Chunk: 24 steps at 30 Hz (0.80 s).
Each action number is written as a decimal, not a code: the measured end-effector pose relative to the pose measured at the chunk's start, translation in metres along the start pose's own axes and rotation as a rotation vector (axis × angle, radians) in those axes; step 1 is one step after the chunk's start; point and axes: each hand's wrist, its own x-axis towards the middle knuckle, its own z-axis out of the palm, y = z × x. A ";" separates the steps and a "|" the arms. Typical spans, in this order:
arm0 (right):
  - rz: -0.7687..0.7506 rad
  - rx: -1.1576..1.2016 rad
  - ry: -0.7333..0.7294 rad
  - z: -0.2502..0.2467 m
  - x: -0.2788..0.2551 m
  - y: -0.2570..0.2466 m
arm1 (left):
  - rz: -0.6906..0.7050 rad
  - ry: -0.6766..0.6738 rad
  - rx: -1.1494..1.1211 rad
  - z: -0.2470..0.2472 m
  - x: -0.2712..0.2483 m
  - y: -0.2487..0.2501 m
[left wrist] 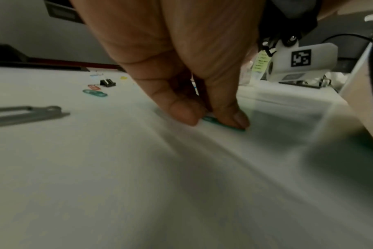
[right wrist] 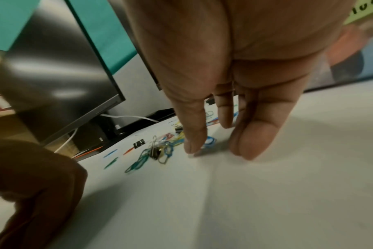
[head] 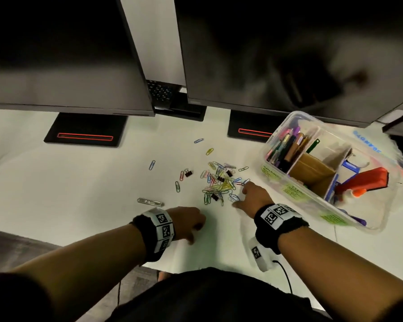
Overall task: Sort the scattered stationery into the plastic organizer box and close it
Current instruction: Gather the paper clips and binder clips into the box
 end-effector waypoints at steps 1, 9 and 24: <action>0.020 0.039 0.005 0.002 0.003 -0.003 | 0.000 0.006 -0.026 0.000 0.002 -0.002; -0.056 0.268 0.091 0.018 0.015 -0.044 | -0.092 0.232 -0.133 -0.014 0.009 -0.029; -0.426 0.013 -0.022 0.029 0.004 -0.102 | -0.155 0.202 0.026 -0.036 -0.028 -0.103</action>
